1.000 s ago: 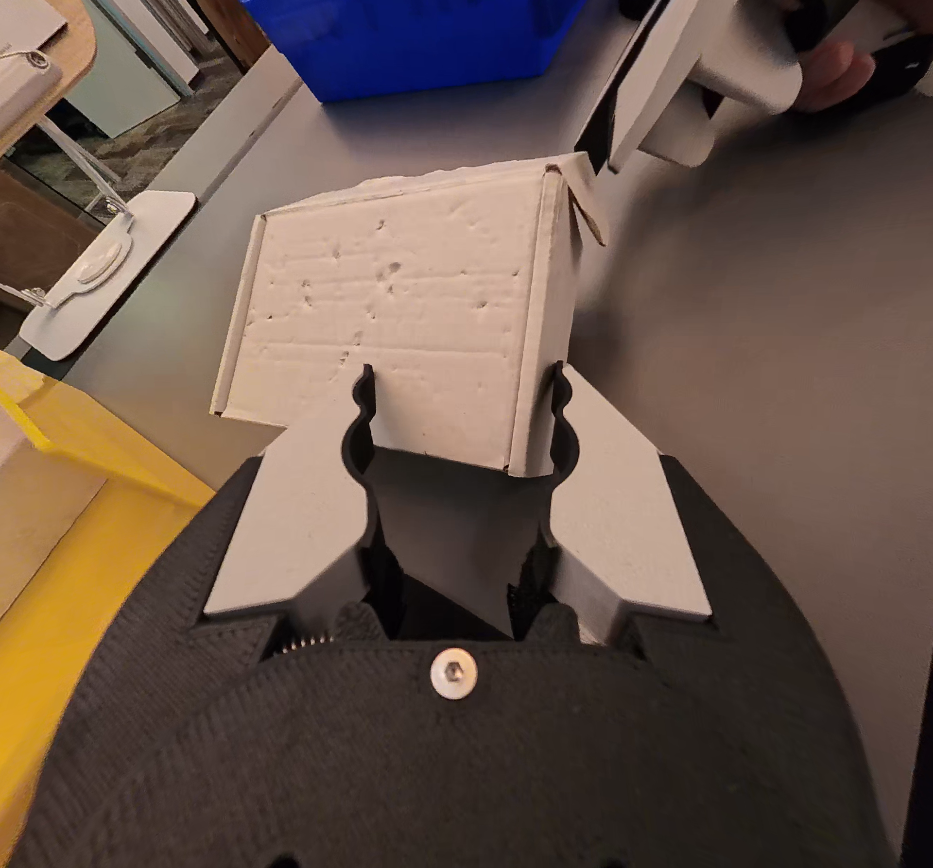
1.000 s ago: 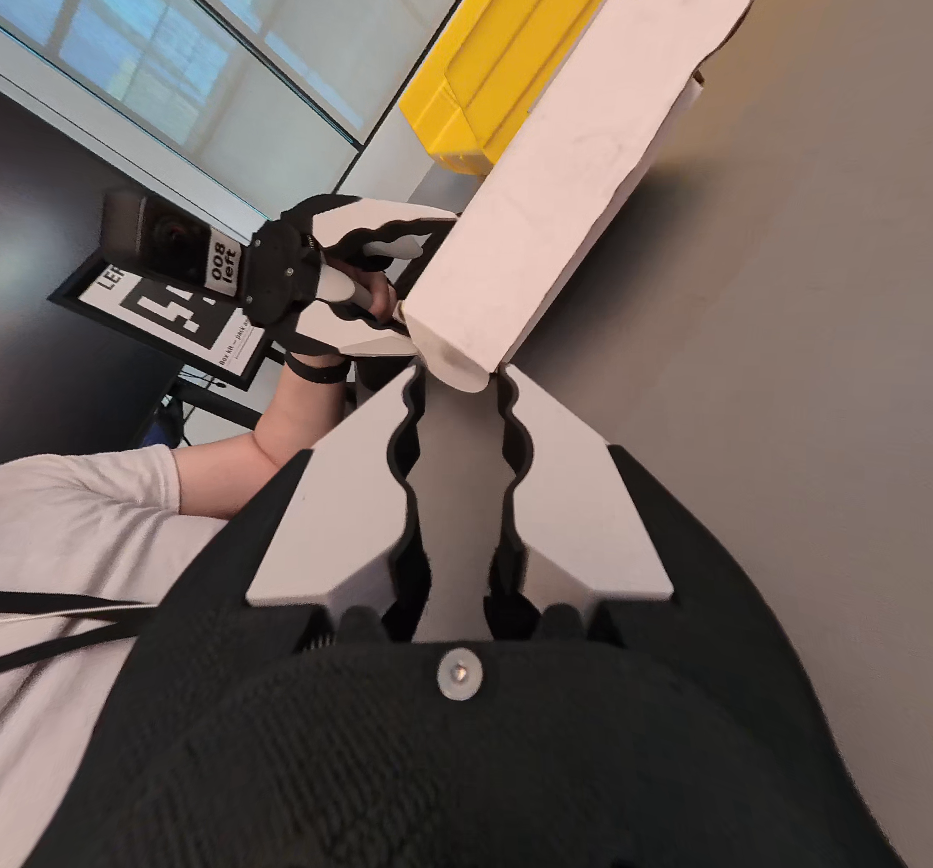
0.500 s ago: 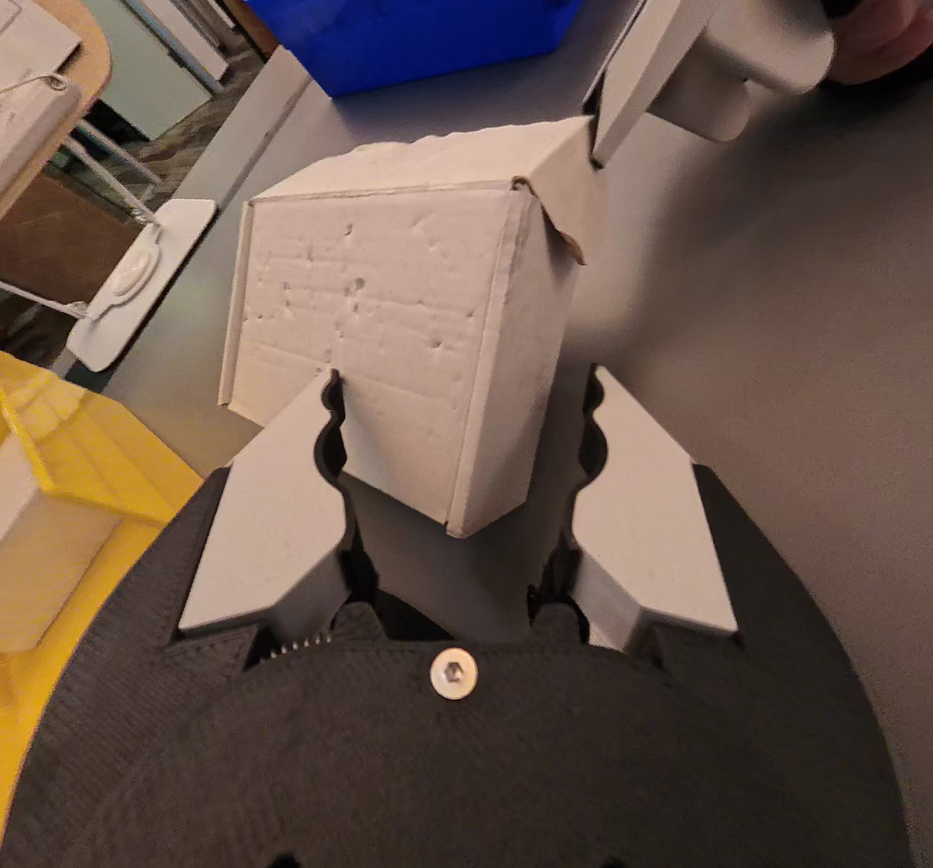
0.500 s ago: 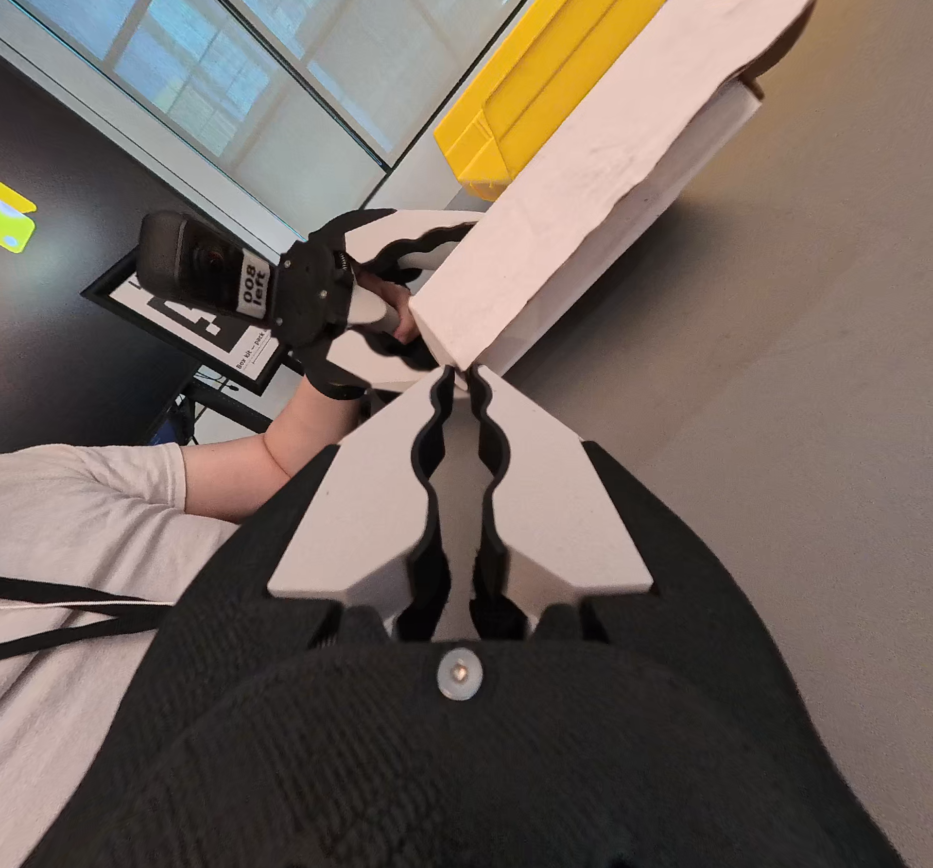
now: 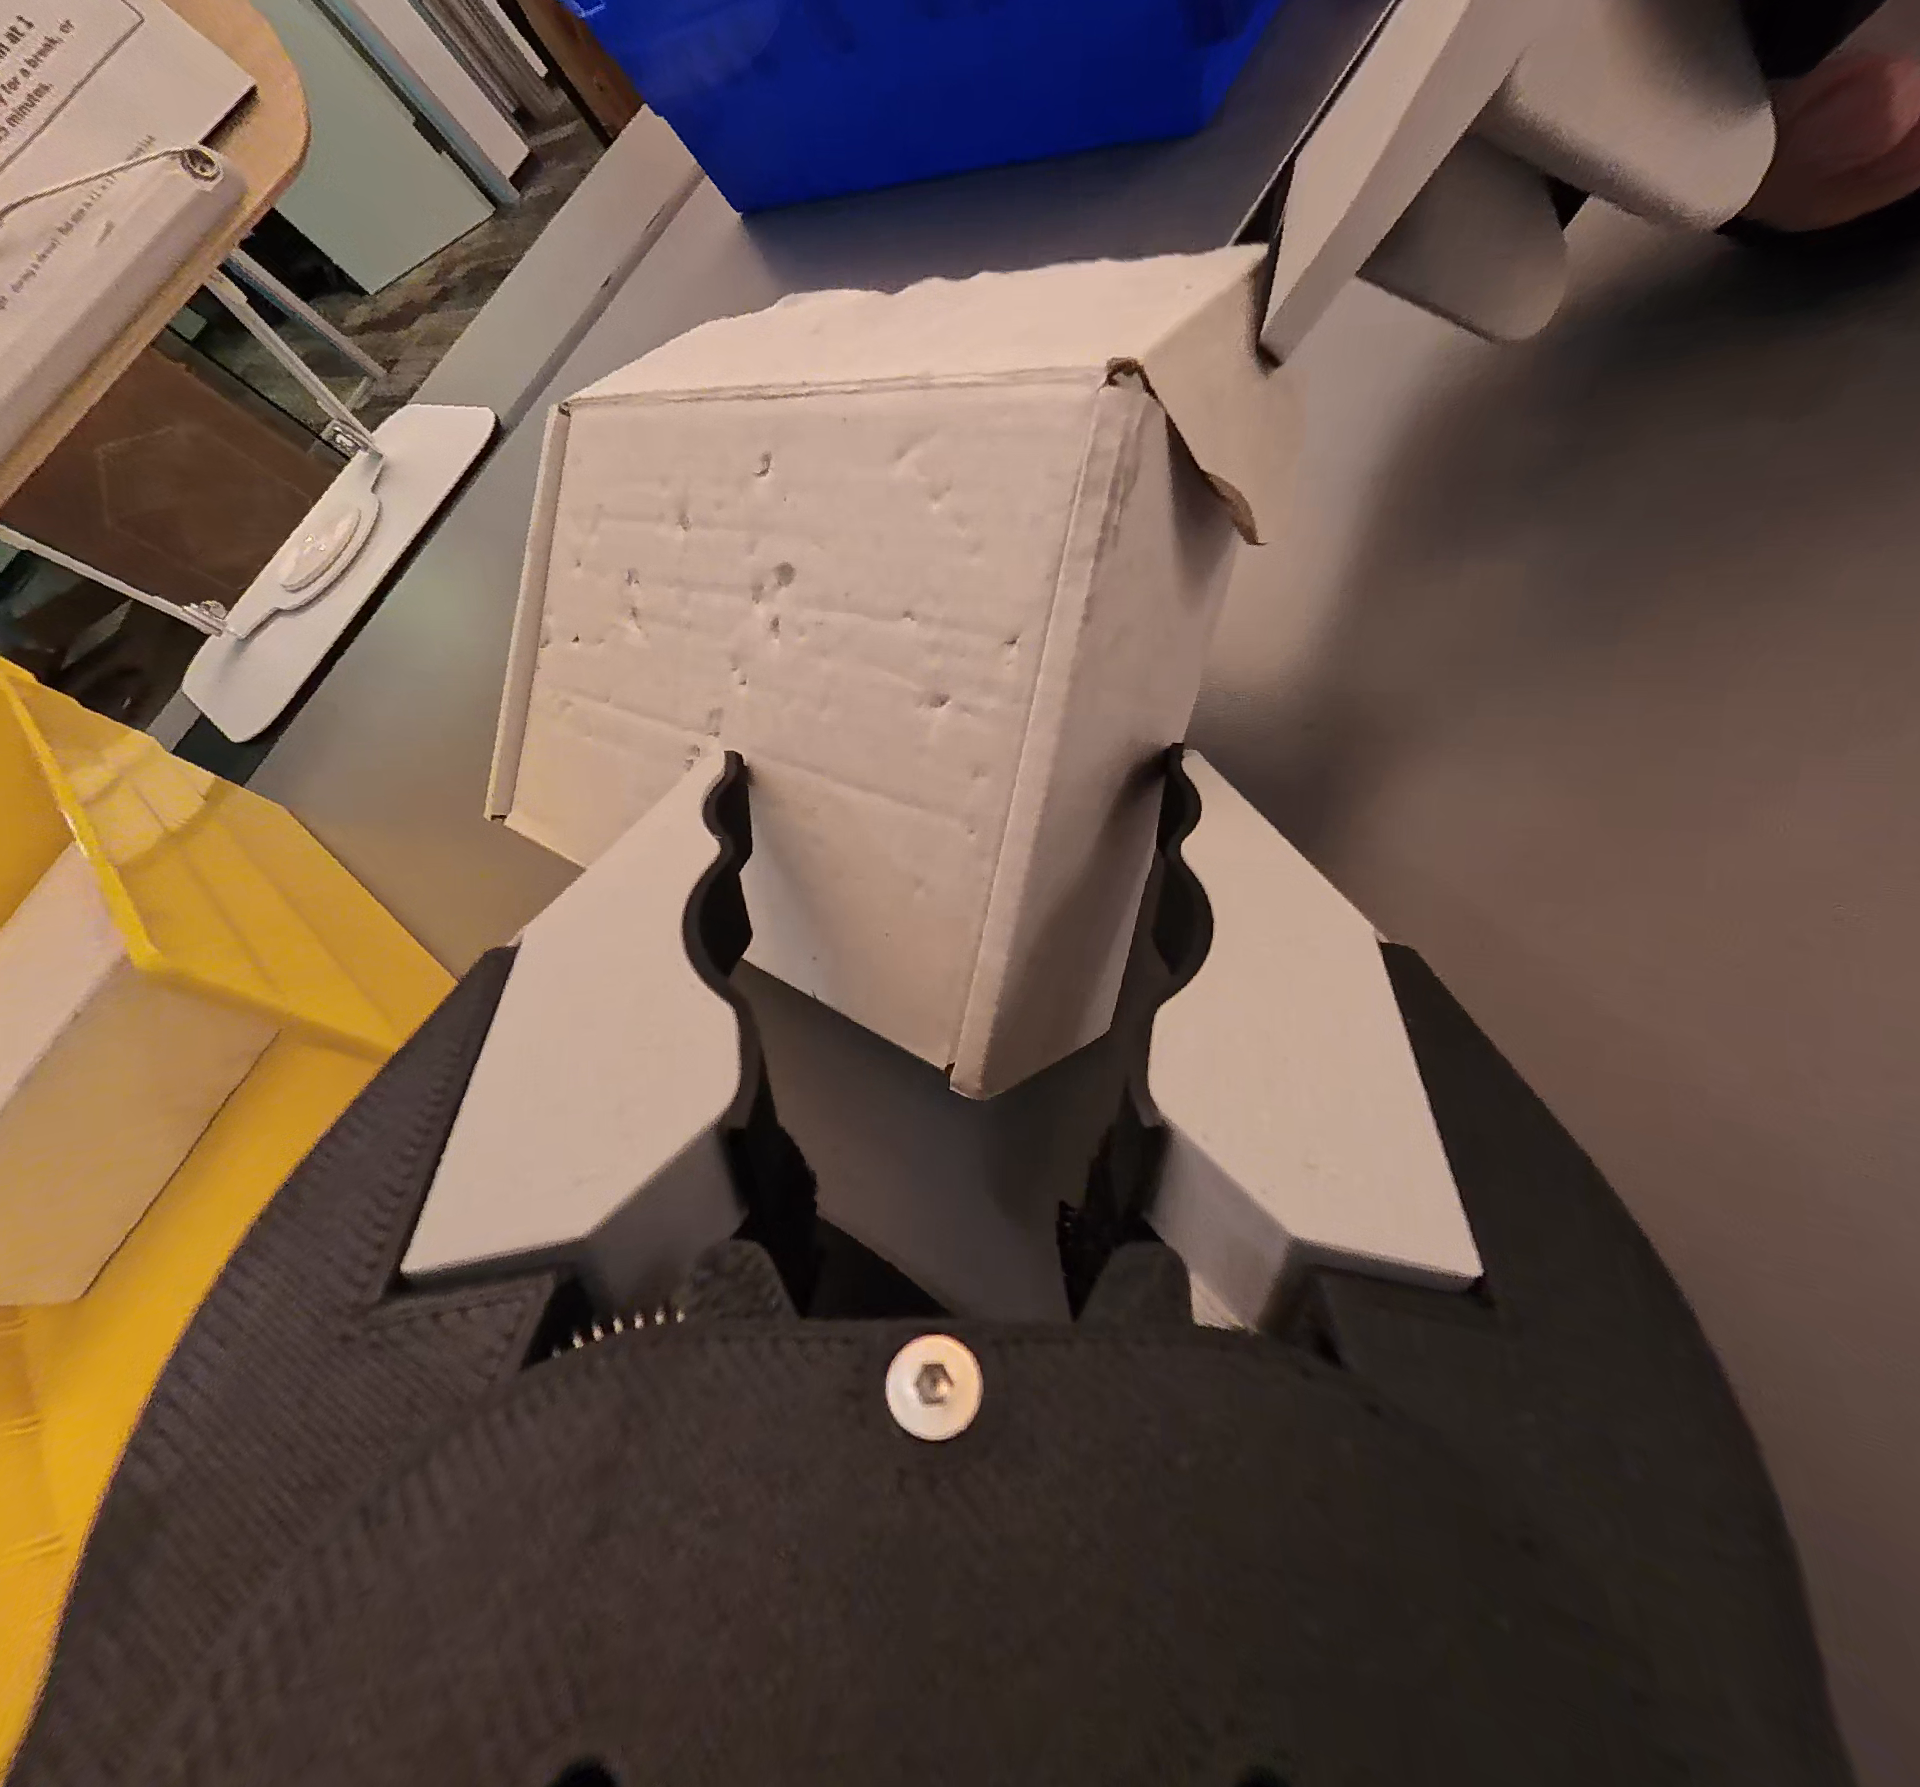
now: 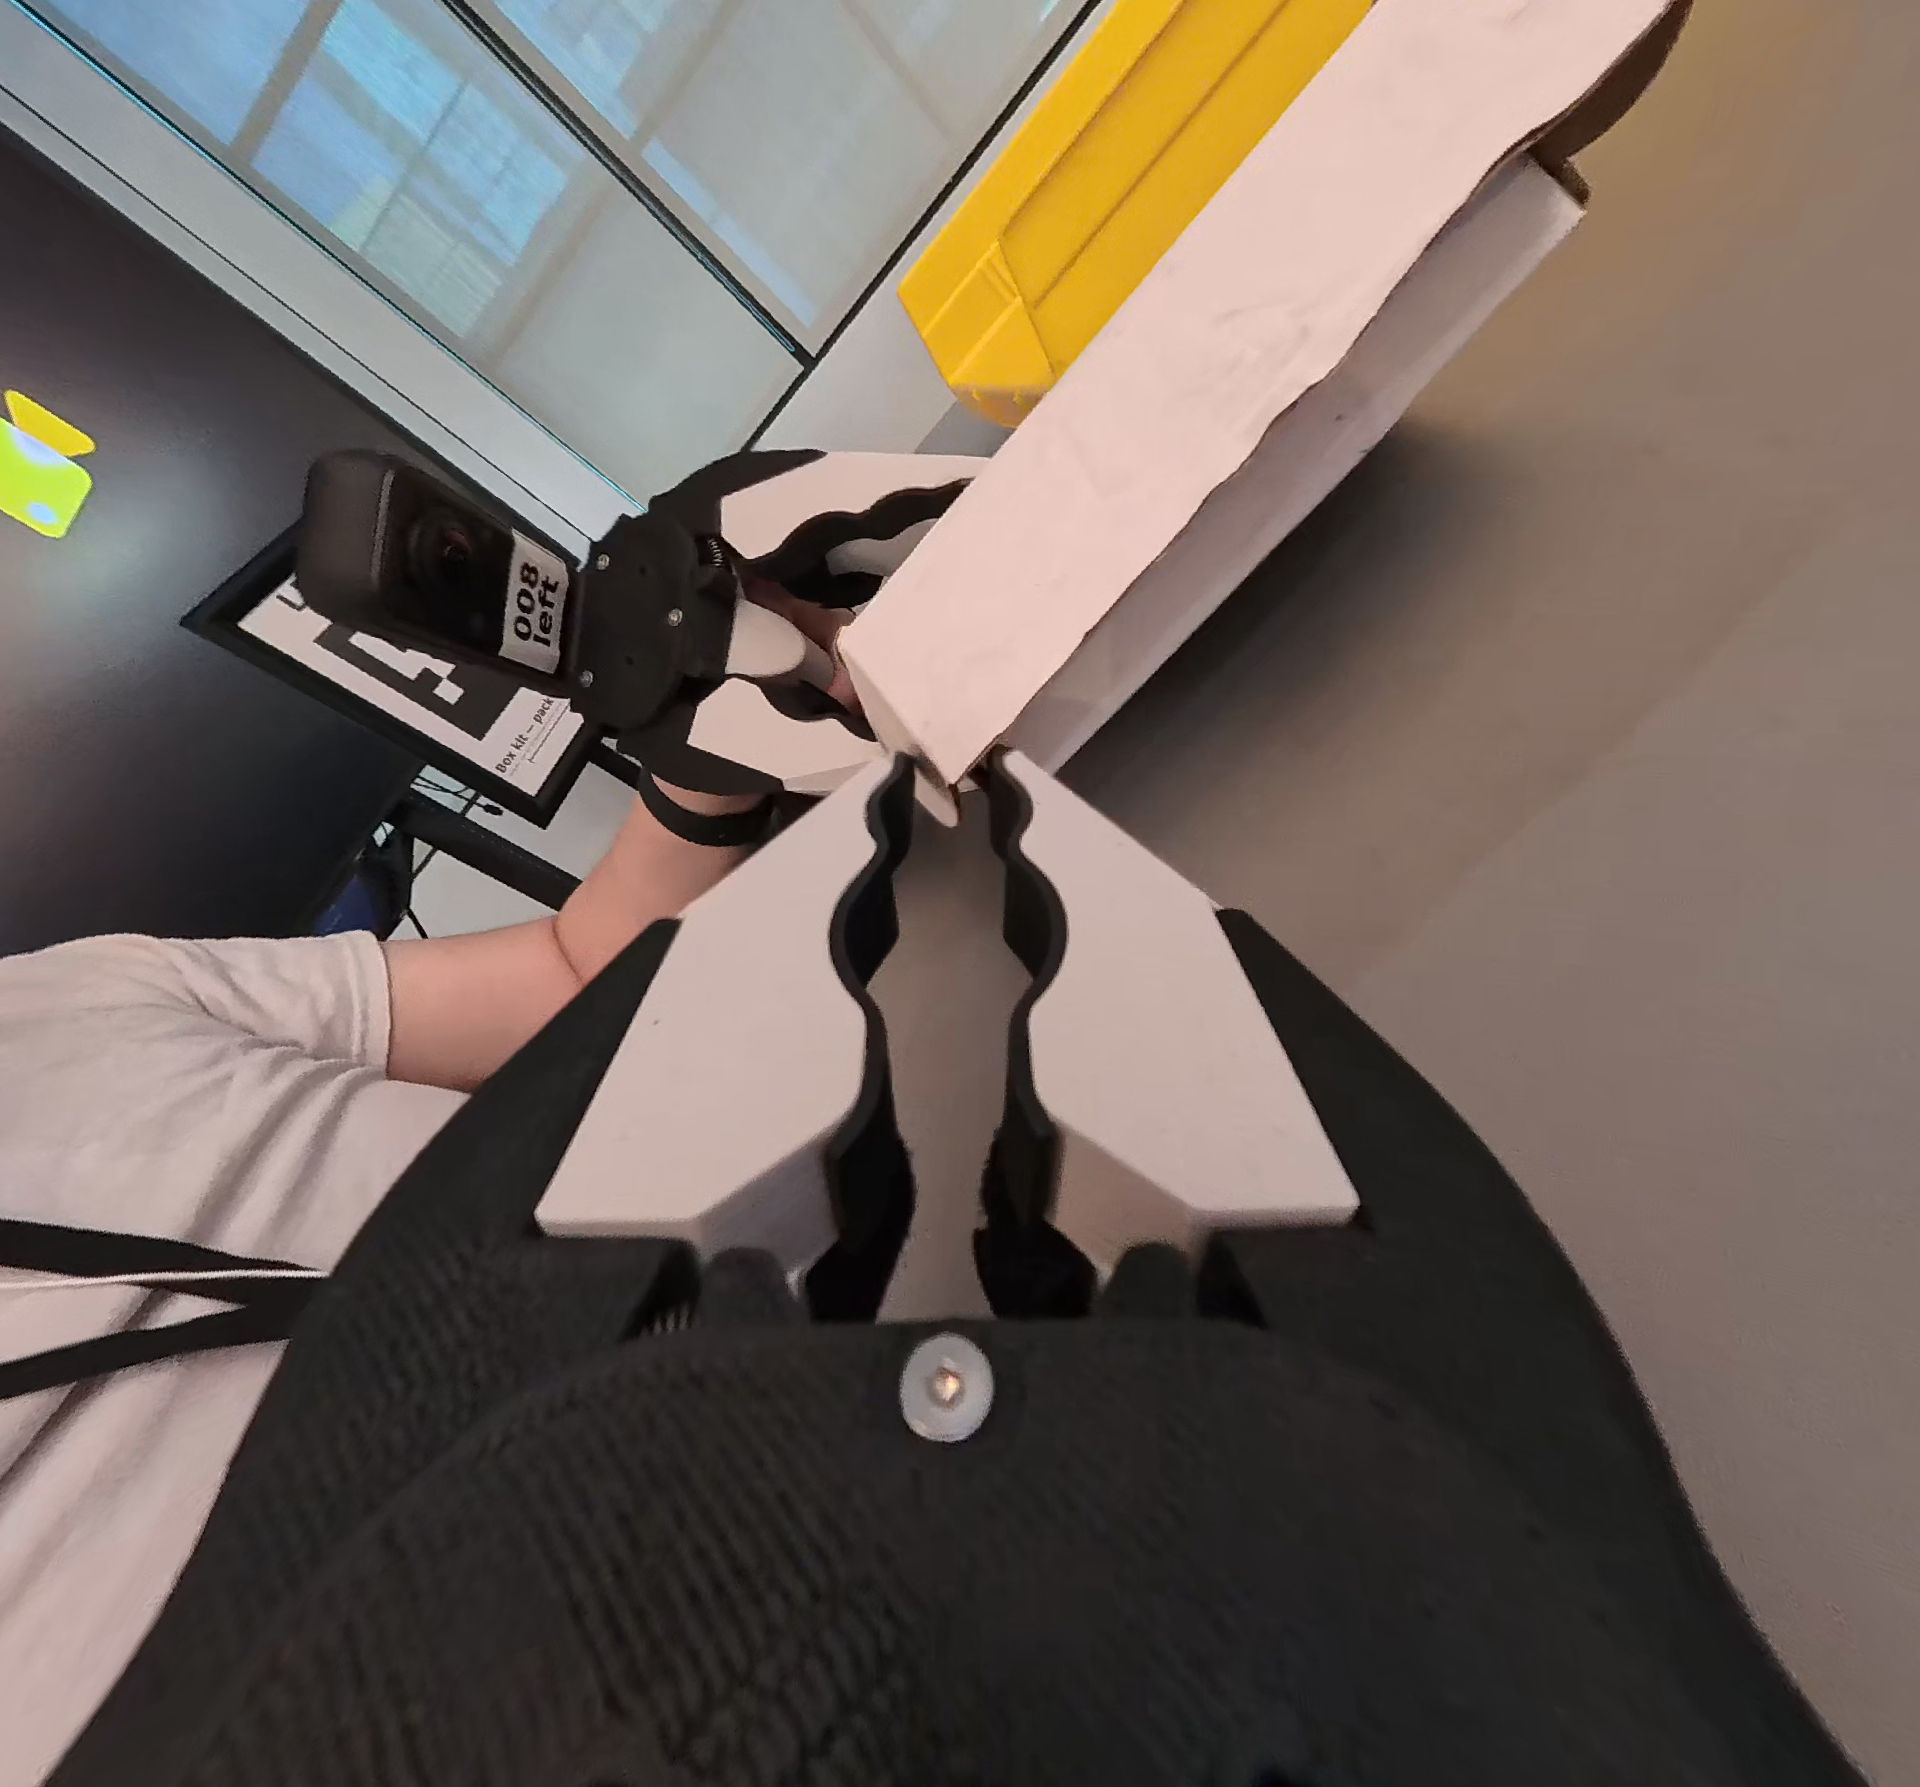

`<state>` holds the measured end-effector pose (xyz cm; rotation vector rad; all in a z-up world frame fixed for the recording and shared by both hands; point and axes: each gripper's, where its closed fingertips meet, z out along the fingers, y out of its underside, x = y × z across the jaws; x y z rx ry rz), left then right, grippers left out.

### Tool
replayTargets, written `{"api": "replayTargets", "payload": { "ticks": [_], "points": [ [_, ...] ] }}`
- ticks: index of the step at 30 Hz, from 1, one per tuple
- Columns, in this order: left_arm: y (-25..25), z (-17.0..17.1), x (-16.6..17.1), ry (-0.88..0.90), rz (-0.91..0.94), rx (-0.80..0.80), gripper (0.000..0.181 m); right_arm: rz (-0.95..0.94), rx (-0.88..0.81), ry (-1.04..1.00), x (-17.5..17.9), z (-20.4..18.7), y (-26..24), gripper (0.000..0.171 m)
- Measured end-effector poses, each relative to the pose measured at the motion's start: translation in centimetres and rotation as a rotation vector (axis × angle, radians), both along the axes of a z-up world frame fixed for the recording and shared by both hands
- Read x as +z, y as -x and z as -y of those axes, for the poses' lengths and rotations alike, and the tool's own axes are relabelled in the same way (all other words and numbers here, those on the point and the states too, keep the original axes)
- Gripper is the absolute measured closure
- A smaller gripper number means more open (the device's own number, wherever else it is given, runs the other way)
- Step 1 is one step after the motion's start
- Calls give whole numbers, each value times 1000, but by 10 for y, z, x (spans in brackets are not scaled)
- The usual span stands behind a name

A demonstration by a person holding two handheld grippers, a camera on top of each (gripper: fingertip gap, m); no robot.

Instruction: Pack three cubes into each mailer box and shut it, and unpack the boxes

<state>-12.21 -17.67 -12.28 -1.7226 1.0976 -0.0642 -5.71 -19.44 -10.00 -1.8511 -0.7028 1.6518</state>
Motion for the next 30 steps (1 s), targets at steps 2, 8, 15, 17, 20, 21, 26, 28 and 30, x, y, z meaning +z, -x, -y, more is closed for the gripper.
{"api": "replayTargets", "payload": {
  "ticks": [2,8,15,17,20,21,26,28,30],
  "points": [
    [0,0,0,-1,3,0,103,2,12,-6,1,1,0,162],
    [0,0,0,-2,5,0,103,39,37,-65,4,1,-2,166],
    [0,0,0,-1,5,-2,103,83,23,-230,13,-1,-7,168],
    [0,0,0,-2,1,-2,103,110,23,-270,13,-2,-8,168],
    [0,0,0,1,9,-2,104,122,22,-322,14,-2,-7,168],
    [0,0,0,2,12,-2,104,125,19,-347,15,-2,-7,168],
    [0,0,0,3,12,-2,104,163,-11,-504,16,-4,-7,167],
    [0,0,1,3,14,-3,104,176,-27,-550,17,-4,-7,167],
    [0,1,1,4,15,-4,104,190,-43,-588,18,-5,-7,167]
  ]
}}
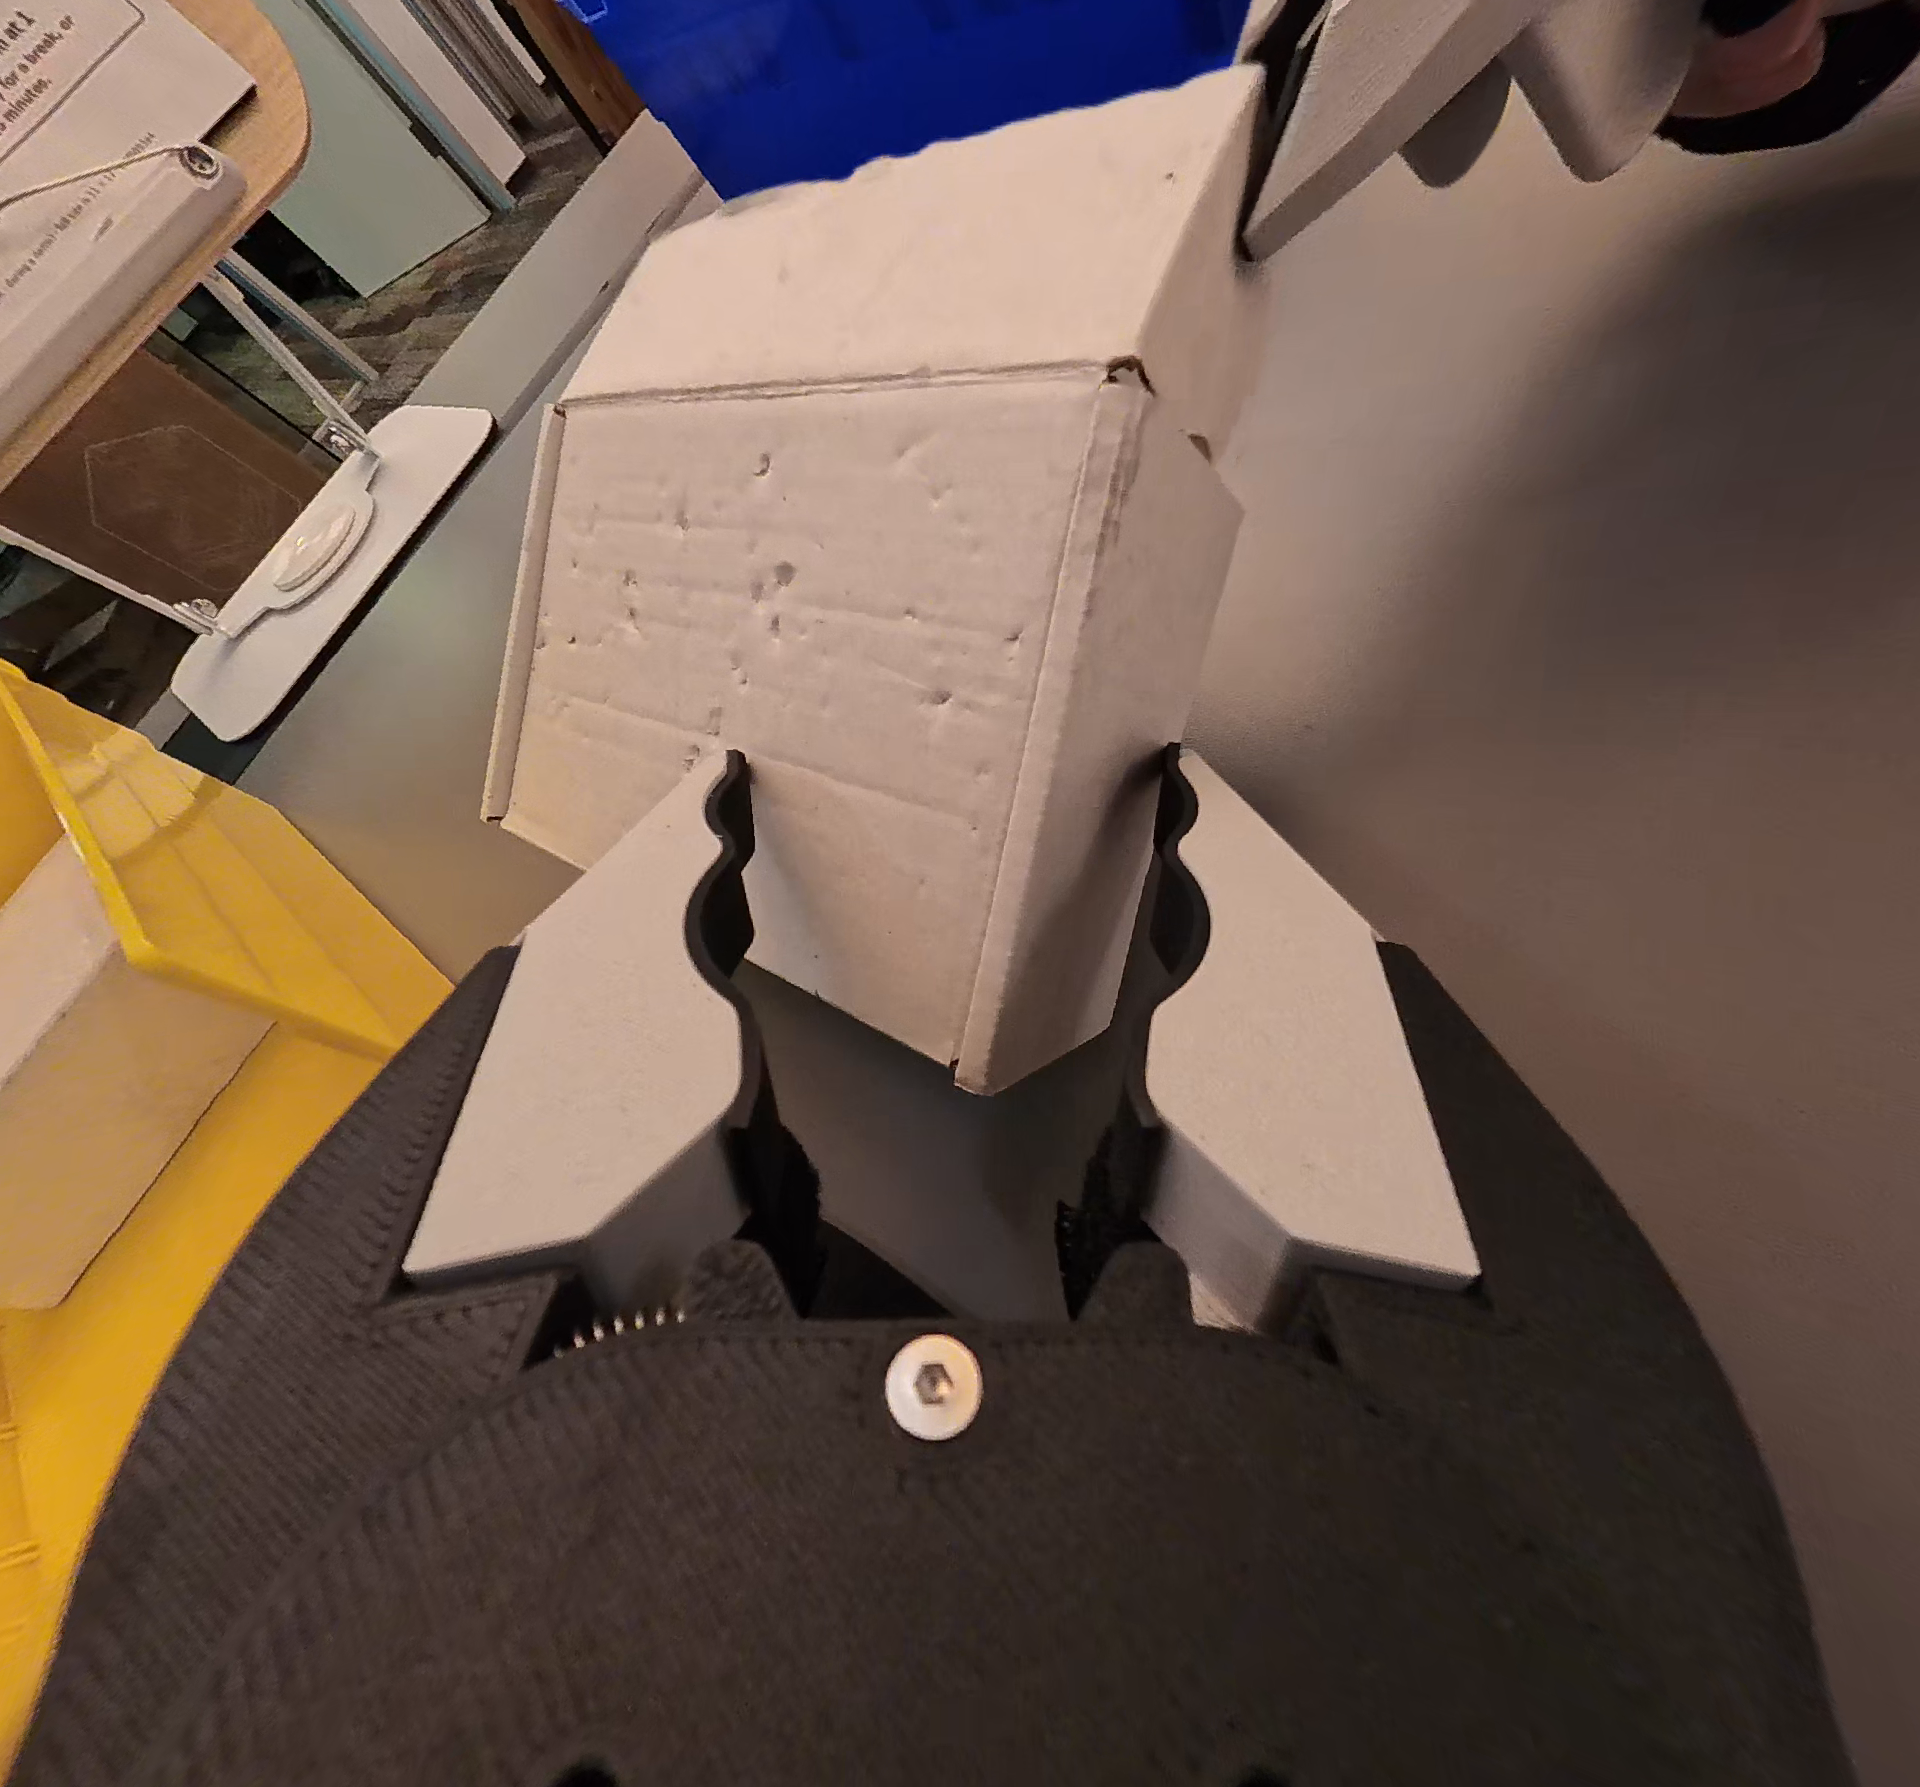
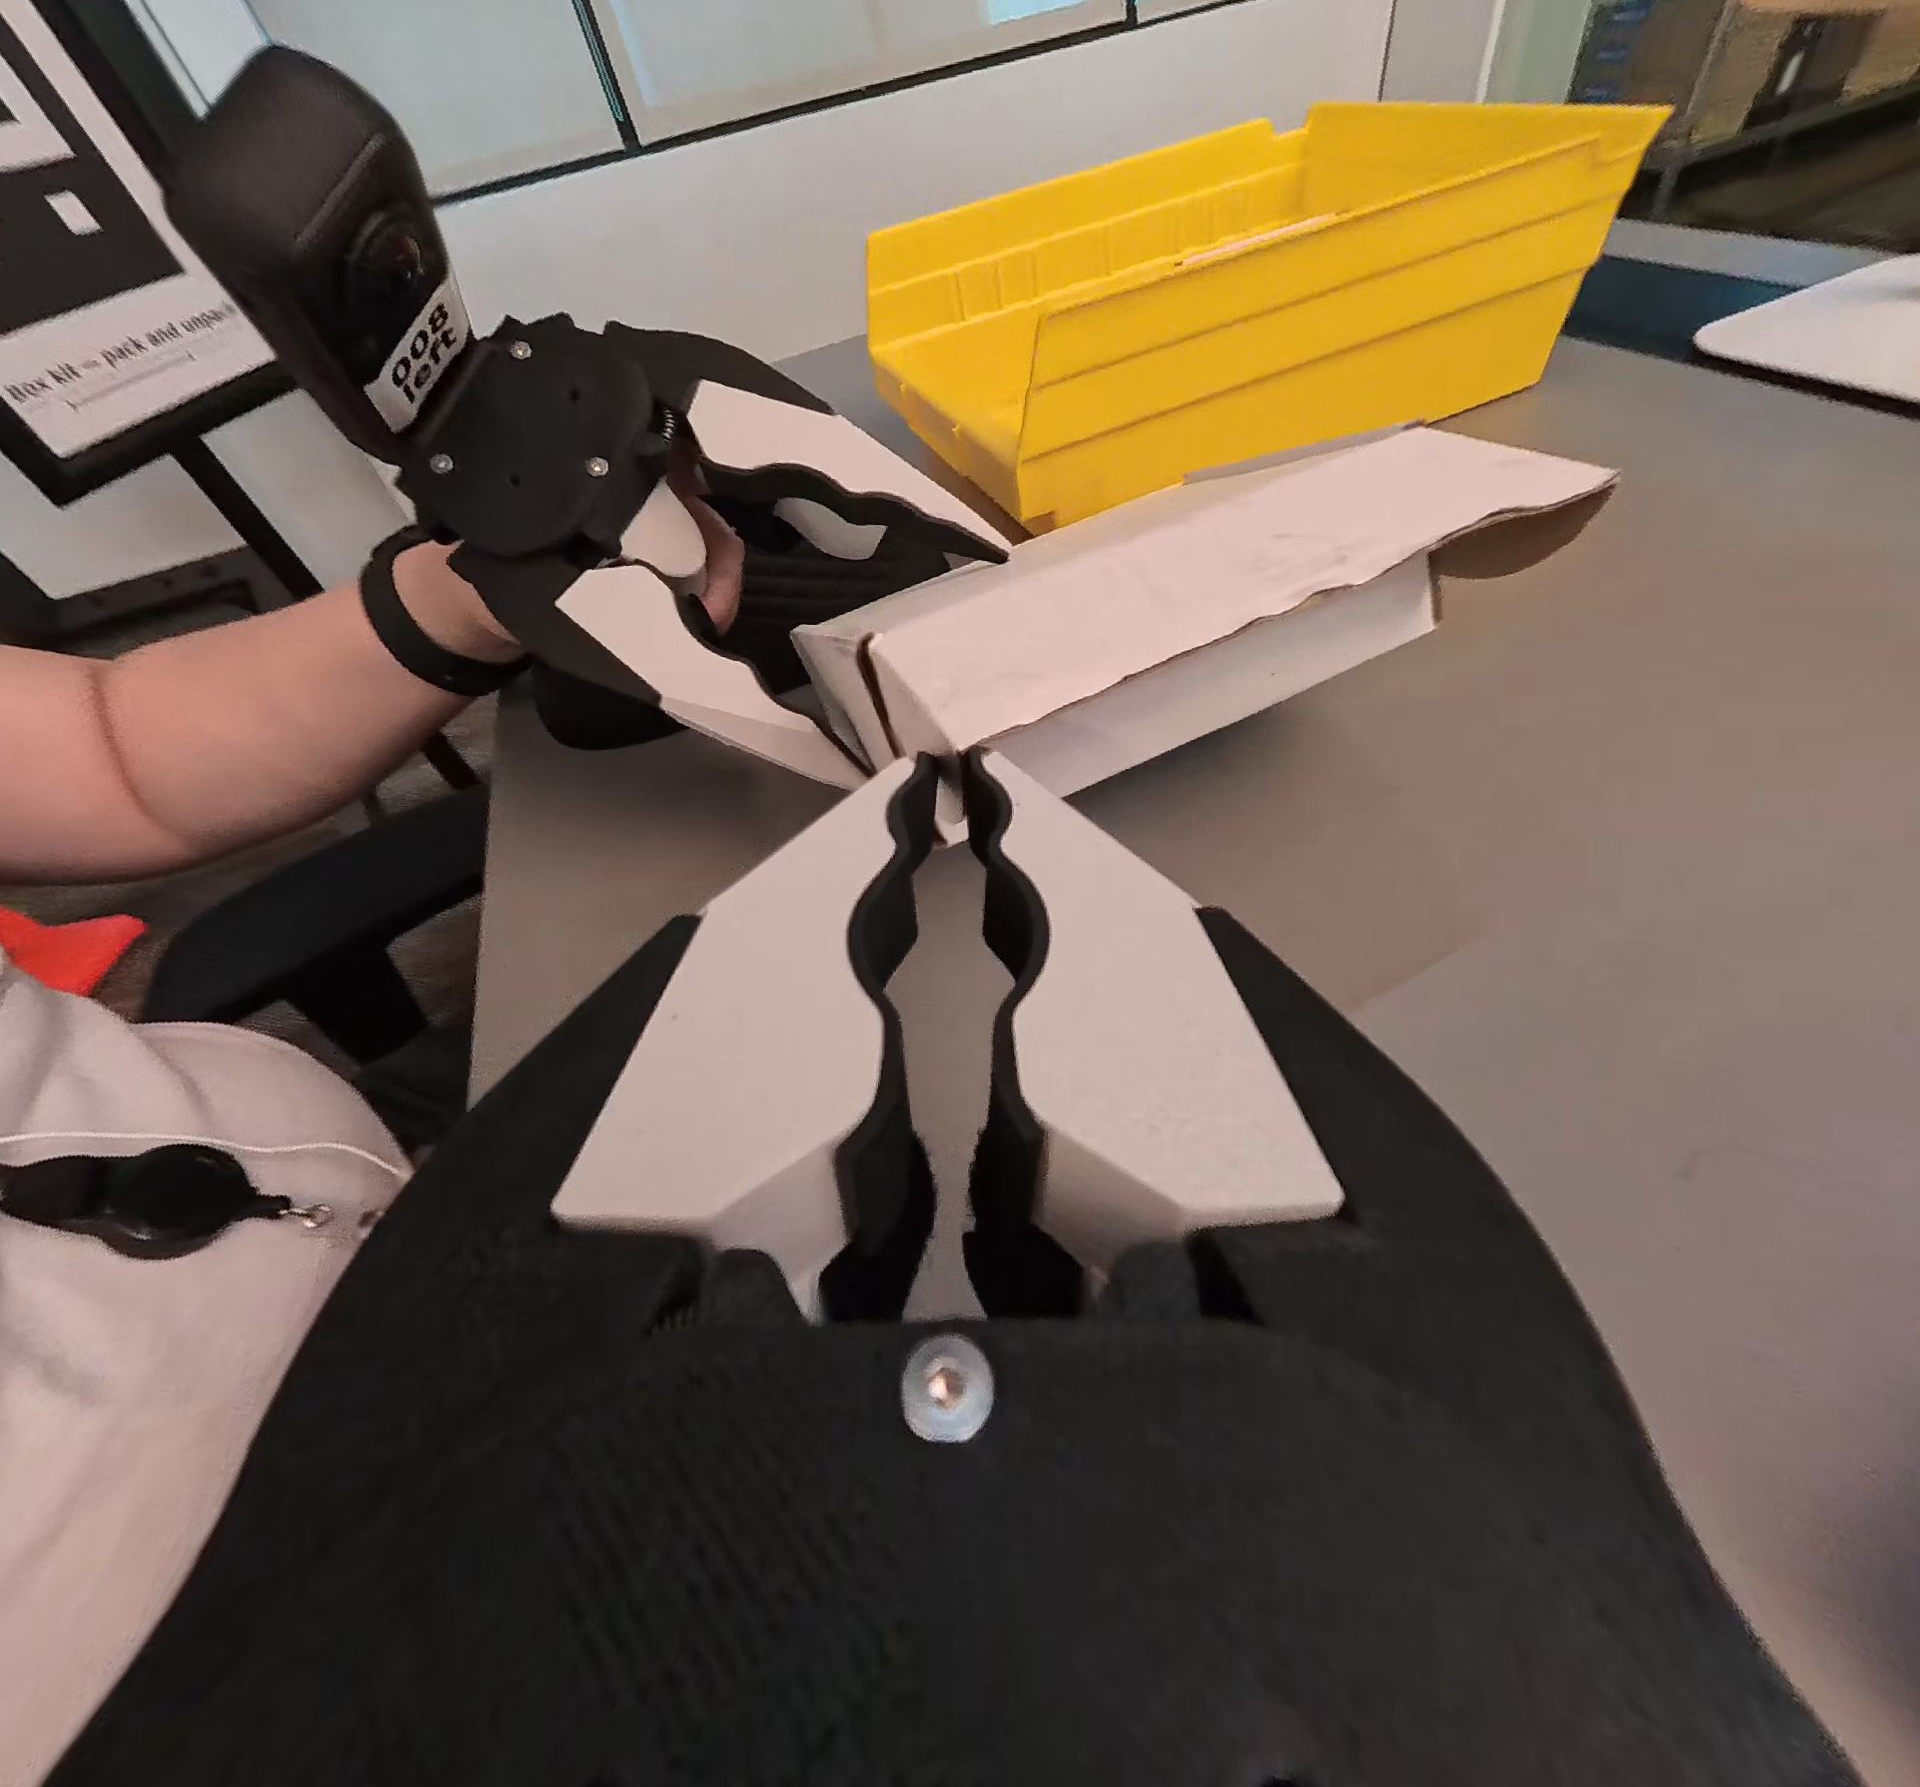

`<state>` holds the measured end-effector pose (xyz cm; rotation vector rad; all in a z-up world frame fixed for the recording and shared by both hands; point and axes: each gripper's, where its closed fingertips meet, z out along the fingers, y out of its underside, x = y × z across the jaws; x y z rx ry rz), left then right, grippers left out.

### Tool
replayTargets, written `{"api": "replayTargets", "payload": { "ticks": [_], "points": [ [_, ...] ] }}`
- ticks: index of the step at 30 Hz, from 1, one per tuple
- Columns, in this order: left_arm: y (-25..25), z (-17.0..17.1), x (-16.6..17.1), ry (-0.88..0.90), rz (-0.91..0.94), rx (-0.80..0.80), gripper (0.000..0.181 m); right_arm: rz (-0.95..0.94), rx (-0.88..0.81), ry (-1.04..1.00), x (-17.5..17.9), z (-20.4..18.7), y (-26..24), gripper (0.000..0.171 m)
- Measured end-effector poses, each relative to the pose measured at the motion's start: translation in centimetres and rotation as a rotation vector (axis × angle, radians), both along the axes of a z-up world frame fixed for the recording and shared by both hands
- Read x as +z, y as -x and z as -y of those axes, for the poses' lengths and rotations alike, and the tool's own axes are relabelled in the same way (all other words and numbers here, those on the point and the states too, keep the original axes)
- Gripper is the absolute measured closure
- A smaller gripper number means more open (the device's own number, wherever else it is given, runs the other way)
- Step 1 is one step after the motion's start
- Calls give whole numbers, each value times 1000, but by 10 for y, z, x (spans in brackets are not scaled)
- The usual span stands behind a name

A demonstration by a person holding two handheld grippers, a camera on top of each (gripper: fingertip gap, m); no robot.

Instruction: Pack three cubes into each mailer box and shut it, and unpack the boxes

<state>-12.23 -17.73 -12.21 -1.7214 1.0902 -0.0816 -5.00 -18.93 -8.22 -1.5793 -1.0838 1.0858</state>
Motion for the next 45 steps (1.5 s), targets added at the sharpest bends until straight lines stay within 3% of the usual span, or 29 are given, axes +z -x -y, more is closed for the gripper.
{"api": "replayTargets", "payload": {
  "ticks": [4,12,20,24,27,29,32,37,41,45],
  "points": [
    [0,0,0,1,5,0,104,17,-16,-59,2,-1,1,166],
    [0,0,0,-1,0,-1,104,-48,18,125,-7,0,1,167],
    [0,0,-2,-12,-21,1,104,69,-36,62,-24,-3,-4,167],
    [-1,1,-2,-13,-23,-3,105,193,-191,-109,-26,-25,-18,144],
    [-1,1,-2,-14,-25,-5,106,242,-162,-273,-18,-19,-17,126],
    [-1,1,-2,-13,-23,-6,106,267,-138,-377,-13,-13,-14,132],
    [-1,1,-2,-11,-17,-4,107,347,-155,-503,-18,-16,-13,155],
    [-2,1,-9,-19,-72,-4,109,393,-79,-437,-40,-6,0,167],
    [-2,1,-9,-17,-67,-4,109,483,-68,-434,-60,-6,4,165],
    [-2,1,-9,-16,-67,-5,109,422,-76,-419,-45,-5,2,154]
  ]
}}
